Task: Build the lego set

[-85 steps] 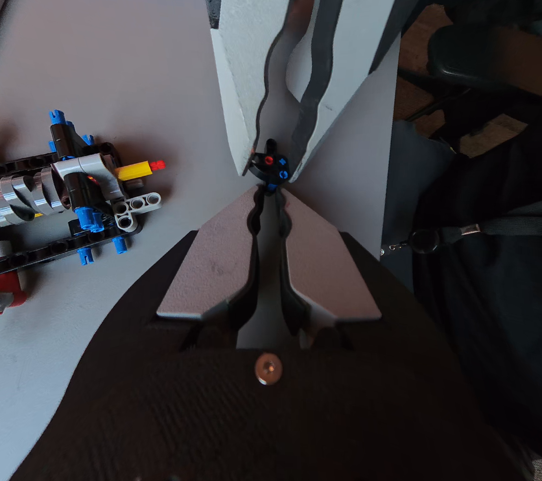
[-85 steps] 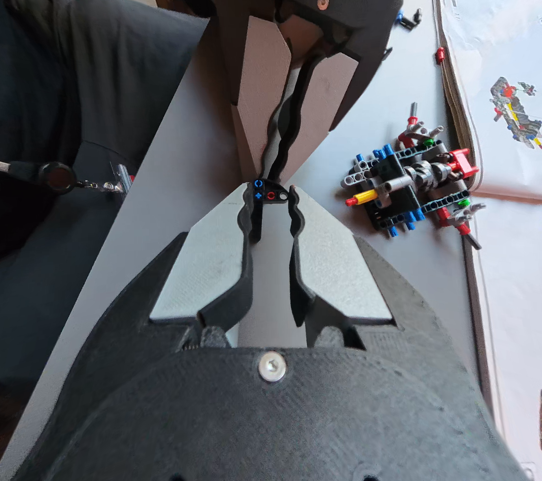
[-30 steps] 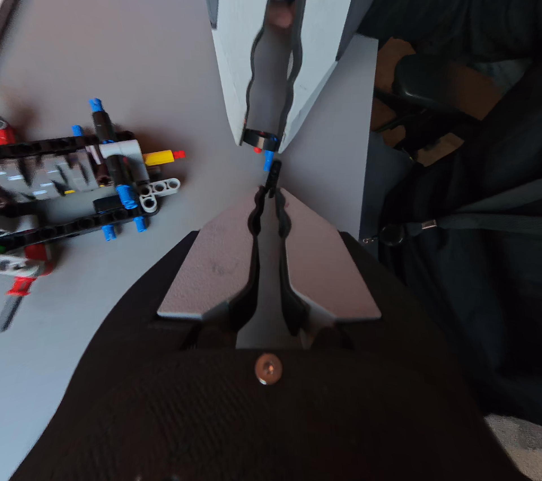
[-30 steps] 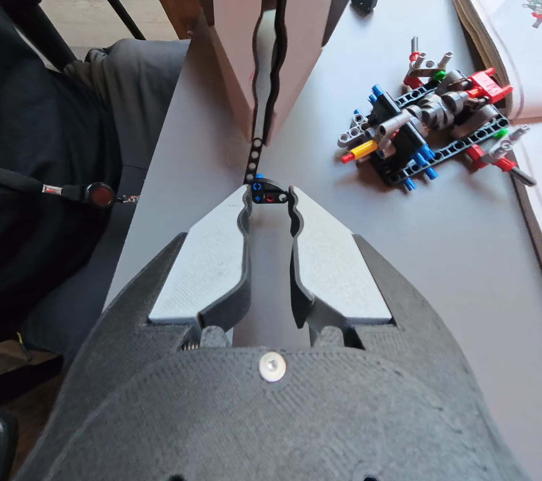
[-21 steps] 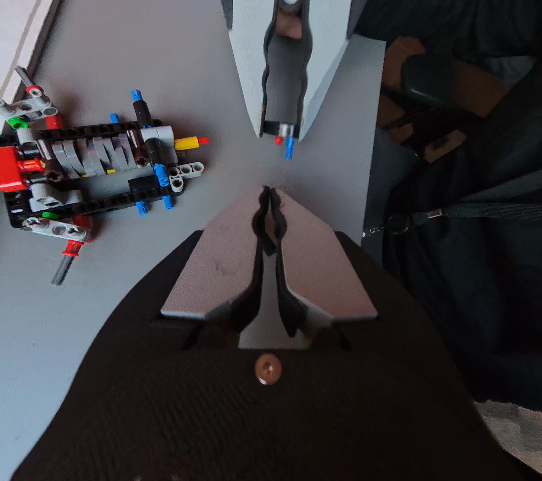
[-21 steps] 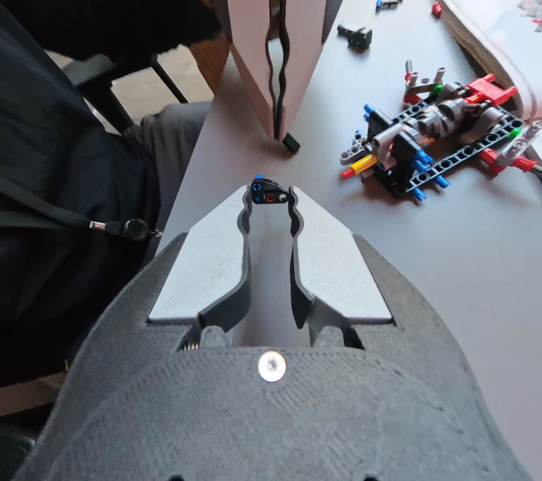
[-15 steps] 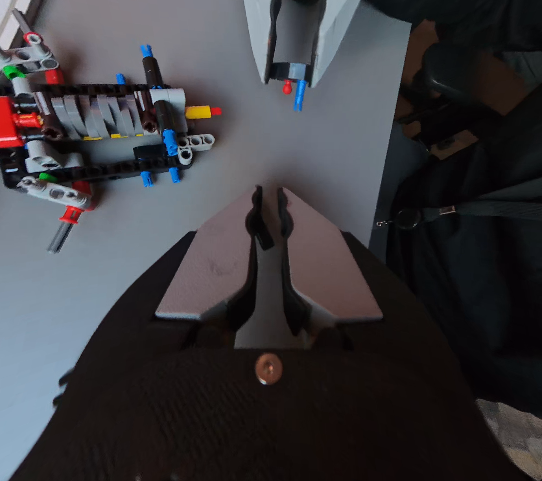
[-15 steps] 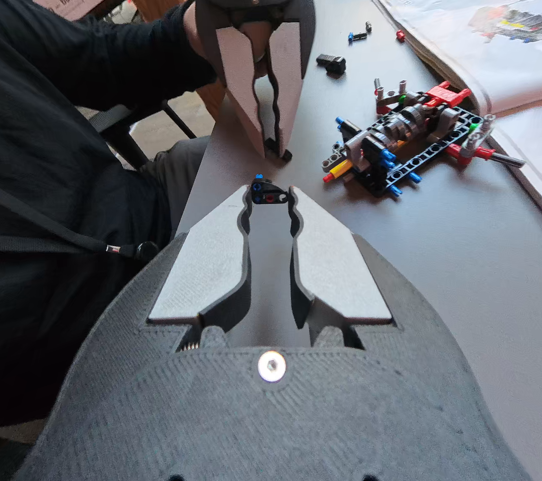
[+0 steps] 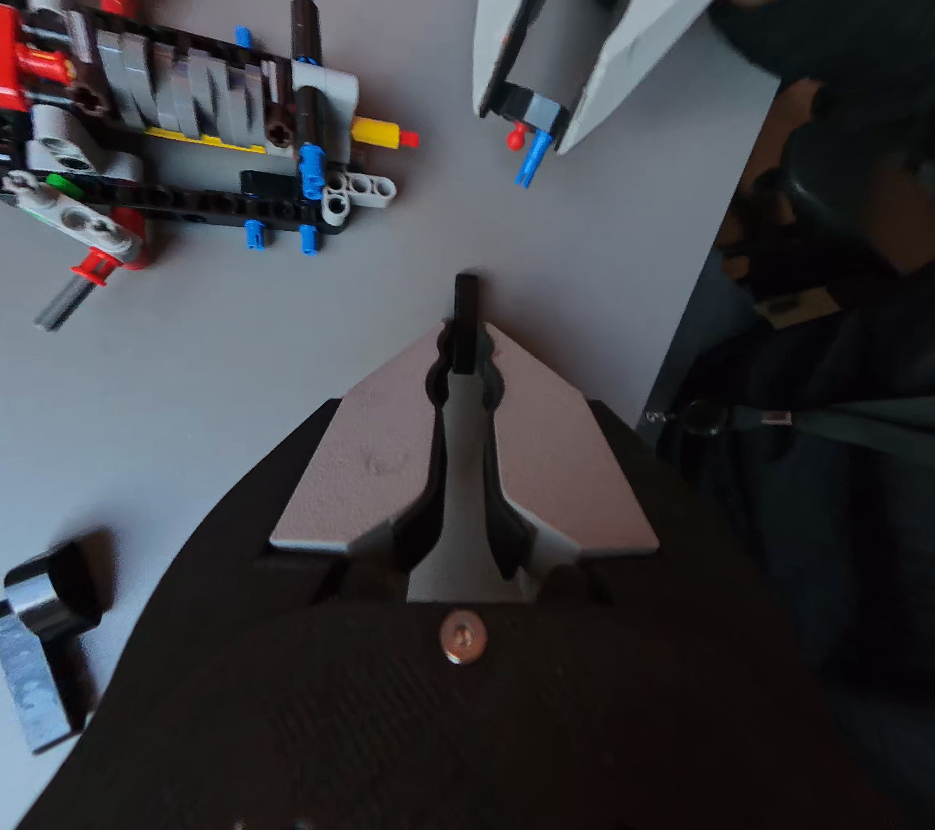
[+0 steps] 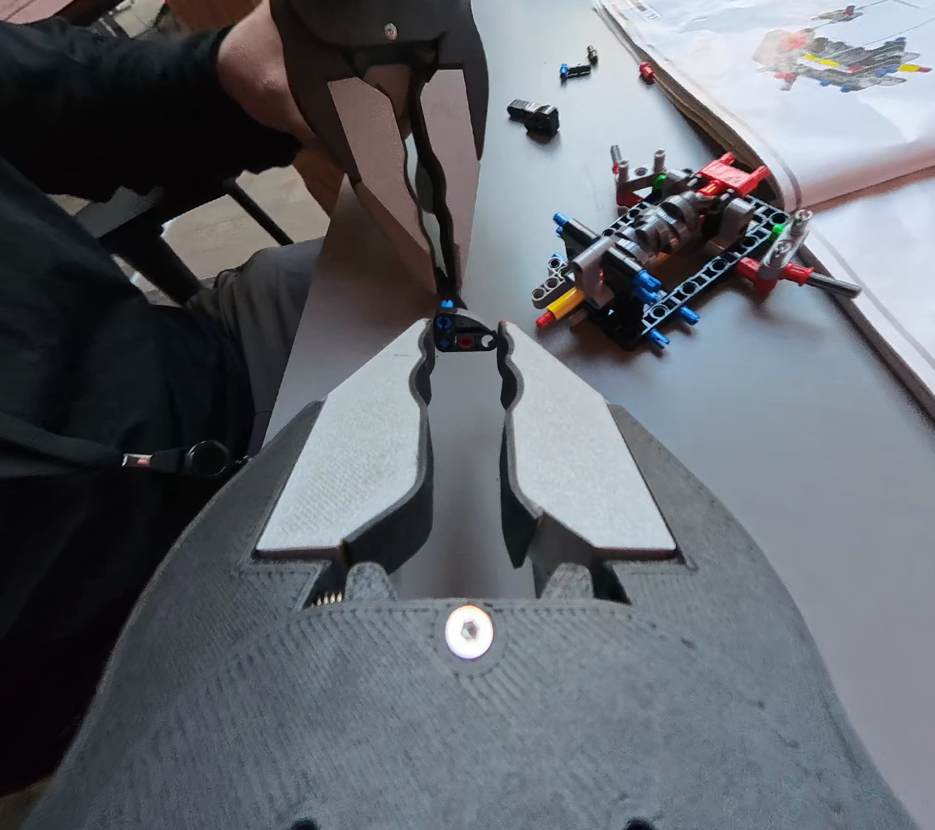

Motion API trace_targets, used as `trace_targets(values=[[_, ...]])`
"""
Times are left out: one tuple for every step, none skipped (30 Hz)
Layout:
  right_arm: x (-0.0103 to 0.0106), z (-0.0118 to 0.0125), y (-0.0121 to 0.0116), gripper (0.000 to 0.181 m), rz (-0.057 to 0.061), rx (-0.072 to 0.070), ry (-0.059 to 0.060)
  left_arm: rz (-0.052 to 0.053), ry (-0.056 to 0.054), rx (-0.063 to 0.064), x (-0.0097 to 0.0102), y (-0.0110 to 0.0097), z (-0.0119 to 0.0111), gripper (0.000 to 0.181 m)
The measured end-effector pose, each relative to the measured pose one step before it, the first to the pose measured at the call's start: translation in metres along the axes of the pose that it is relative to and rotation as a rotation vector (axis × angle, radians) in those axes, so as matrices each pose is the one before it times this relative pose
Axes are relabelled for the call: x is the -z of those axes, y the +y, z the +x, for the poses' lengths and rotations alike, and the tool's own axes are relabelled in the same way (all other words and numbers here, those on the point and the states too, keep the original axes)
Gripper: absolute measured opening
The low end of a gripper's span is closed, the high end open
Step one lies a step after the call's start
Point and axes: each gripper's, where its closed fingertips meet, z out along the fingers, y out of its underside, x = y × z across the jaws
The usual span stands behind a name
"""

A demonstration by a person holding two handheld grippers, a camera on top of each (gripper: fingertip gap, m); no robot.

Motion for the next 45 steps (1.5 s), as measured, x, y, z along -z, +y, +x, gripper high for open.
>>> trace_targets(values=[[-0.00062, 0.00032, -0.00235, 0.022, 0.0139, 0.0060, 0.0161, 0.0414, -0.0227, 0.0067, -0.00015, -0.00355, -0.00464, 0.006], [-0.00039, 0.00109, -0.00238, 0.022, 0.0134, 0.0015, 0.0179, 0.0488, -0.0366, 0.0113, 0.00097, -0.00426, -0.00638, 0.006], [0.00019, 0.00073, -0.00390, 0.022, 0.0224, -0.0024, 0.0146, 0.0692, -0.0128, 0.0073, 0.00212, -0.00724, -0.00175, 0.006], [0.00096, 0.00023, -0.00585, 0.022, 0.0363, -0.0064, 0.0090, 0.1018, 0.0177, 0.0118, 0.00390, -0.01215, 0.00362, 0.006], [0.00141, 0.00154, -0.00616, 0.022, 0.0412, -0.0146, 0.0158, 0.1091, 0.0221, 0.0183, 0.00439, -0.01319, 0.00478, 0.005], [0.00154, 0.00181, -0.00622, 0.022, 0.0426, -0.0188, 0.0145, 0.0879, 0.0106, 0.0114, 0.00349, -0.01087, 0.00300, 0.006], [0.00112, 0.00123, -0.00497, 0.022, 0.0361, -0.0203, 0.0092, 0.0700, -0.0036, 0.0081, 0.00280, -0.00855, 0.00036, 0.006], [0.00047, 0.00107, -0.00310, 0.022, 0.0249, -0.0220, 0.0084, 0.0588, -0.0010, 0.0122, 0.00213, -0.00704, -0.00007, 0.006], [0.00012, -0.00086, -0.00316, 0.022, 0.0253, -0.0182, -0.0016, 0.0429, 0.0028, 0.0235, 0.00165, -0.00520, -0.00033, 0.006], [-0.00023, -0.00239, -0.00350, 0.022, 0.0260, -0.0139, -0.0104, 0.0264, 0.0062, 0.0266, 0.00107, -0.00315, -0.00020, 0.006], [-0.00112, 0.00011, -0.00082, 0.022, 0.0085, -0.0161, 0.0041, 0.0172, 0.0050, 0.0187, 0.00052, -0.00158, -0.00016, 0.006], [-0.00114, 0.00282, 0.00095, 0.022, -0.0050, -0.0146, 0.0186, 0.0083, -0.0023, 0.0170, -0.00036, -0.00017, -0.00142, 0.006], [-0.00063, 0.00286, 0.00010, 0.022, -0.0032, -0.0058, 0.0156, -0.0191, -0.0023, 0.0327, -0.00214, 0.00396, -0.00212, 0.006], [0.00005, 0.00277, 0.00021, 0.022, -0.0084, 0.0005, 0.0119, -0.0582, 0.0108, 0.0582, -0.00317, 0.00918, -0.00092, 0.006], [0.00025, 0.00408, 0.00329, 0.022, -0.0318, -0.0012, 0.0170, -0.0504, 0.0196, 0.0576, -0.00206, 0.00835, 0.00002, 0.006], [0.00020, 0.00338, 0.00481, 0.022, -0.0359, -0.0012, 0.0123, -0.0127, 0.0044, 0.0421, -0.00038, 0.00490, -0.00152, 0.006], [0.00025, 0.00079, 0.00303, 0.022, -0.0192, -0.0031, -0.0009, -0.0161, -0.0080, 0.0395, 0.00065, 0.00466, -0.00266, 0.006], [0.00026, -0.00016, 0.00215, 0.022, -0.0097, -0.0038, -0.0042, -0.0103, -0.0006, 0.0247, 0.00103, 0.00303, -0.00046, 0.006], [-0.00038, -0.00030, 0.00237, 0.022, -0.0110, -0.0018, -0.0048, -0.0001, -0.0121, 0.0111, 0.00158, 0.00177, -0.00110, 0.006], [-0.00104, -0.00039, 0.00292, 0.022, -0.0178, -0.0020, -0.0059, -0.0220, -0.0118, 0.0093, -0.00012, 0.00452, -0.00124, 0.006], [-0.00152, -0.00078, 0.00265, 0.022, -0.0183, -0.0008, -0.0073, -0.0470, -0.0051, 0.0218, -0.00182, 0.00820, -0.00081, 0.008], [-0.00142, -0.00079, 0.00189, 0.022, -0.0132, 0.0034, -0.0038, -0.0348, -0.0068, 0.0267, -0.00186, 0.00746, -0.00141, 0.014], [-0.00138, -0.00081, 0.00171, 0.022, -0.0118, 0.0079, -0.0011, -0.0232, -0.0047, 0.0257, -0.00055, 0.00603, -0.00092, 0.015], [-0.00110, -0.00114, 0.00228, 0.022, -0.0157, 0.0090, -0.0014, -0.0157, -0.0012, 0.0197, 0.00079, 0.00465, 0.00003, 0.015], [-0.00092, -0.00147, 0.00199, 0.022, -0.0142, 0.0098, -0.0013, -0.0082, -0.0062, 0.0095, 0.00187, 0.00330, -0.00063, 0.017], [-0.00044, -0.00124, 0.00103, 0.022, -0.0077, 0.0122, 0.0011, -0.0038, -0.0135, -0.0027, 0.00331, 0.00224, -0.00163, 0.017], [0.00010, -0.00033, 0.00076, 0.022, -0.0066, 0.0136, 0.0067, -0.0041, -0.0226, -0.0116, 0.00410, 0.00170, -0.00293, 0.017], [0.00058, 0.00038, 0.00069, 0.022, -0.0078, 0.0136, 0.0114, 0.0052, -0.0187, -0.0293, 0.00425, -0.00018, -0.00127, 0.015], [0.00116, 0.00006, 0.00042, 0.022, -0.0047, 0.0152, 0.0089, 0.0147, -0.0001, -0.0463, 0.00416, -0.00102, 0.00320, 0.008], [0.00116, -0.00084, 0.00091, 0.022, -0.0067, 0.0173, 0.0027, 0.0027, -0.0159, -0.0393, 0.00281, 0.00047, 0.00193, 0.005], [0.00060, -0.00281, 0.00160, 0.022, -0.0100, 0.0223, -0.0100, -0.0143, -0.0112, -0.0346, 0.00057, 0.00197, 0.00291, 0.007], [-0.00012, -0.00245, 0.00282, 0.022, -0.0167, 0.0196, -0.0079, -0.0279, -0.0132, -0.0250, -0.00146, 0.00334, 0.00223, 0.007], [-0.00101, 0.00122, 0.00418, 0.022, -0.0234, 0.0105, 0.0148, -0.0227, -0.0231, -0.0160, -0.00253, 0.00275, 0.00028, 0.011], [-0.00172, 0.00121, 0.00459, 0.022, -0.0267, 0.0084, 0.0132, -0.0160, -0.0041, -0.0131, -0.00339, 0.00158, 0.00269, 0.015], [-0.00232, -0.00031, 0.00412, 0.022, -0.0266, 0.0018, 0.0032, -0.0153, 0.0049, -0.0075, -0.00399, 0.00156, 0.00319, 0.017], [-0.00186, -0.00127, 0.00205, 0.022, -0.0162, 0.0005, -0.0022, -0.0192, -0.0063, -0.0038, -0.00431, 0.00188, 0.00078, 0.019], [-0.00146, -0.00184, 0.00061, 0.022, -0.0062, 0.0057, -0.0037, -0.0163, -0.0064, -0.0055, -0.00382, 0.00152, -0.00025, 0.015], [-0.00082, -0.00140, 0.00038, 0.022, -0.0055, 0.0078, -0.0006, -0.0019, 0.0042, 0.0013, -0.00257, -0.00073, 0.00086, 0.012], [-0.00040, -0.00059, 0.00042, 0.022, -0.0053, 0.0076, 0.0033, -0.0016, 0.0057, 0.0122, -0.00165, -0.00087, 0.00017, 0.011], [0.00021, -0.00018, -0.00028, 0.022, 0.0002, 0.0057, 0.0044, -0.0091, -0.0008, 0.0104, -0.00114, 0.00028, -0.00108, 0.006], [0.00036, -0.00091, -0.00078, 0.022, 0.0037, 0.0025, -0.0033, -0.0084, -0.0054, -0.0010, -0.00062, 0.00052, -0.00136, 0.000], [0.00041, -0.00116, -0.00092, 0.022, 0.0040, -0.0014, -0.0066, -0.0041, -0.0162, -0.0108, -0.00006, -0.00005, -0.00195, 0.000], [0.00057, -0.00063, -0.00093, 0.022, 0.0041, -0.0010, -0.0026, 0.0059, -0.0338, -0.0180, 0.00084, -0.00160, -0.00294, 0.000], [0.00078, 0.00024, -0.00064, 0.022, 0.0026, 0.0005, 0.0031, -0.0001, -0.0427, -0.0288, 0.00109, -0.00110, -0.00286, 0.000], [0.00095, 0.00054, -0.00063, 0.022, 0.0025, 0.0007, 0.0054, -0.0028, -0.0379, -0.0336, 0.00108, -0.00078, -0.00109, 0.000]])
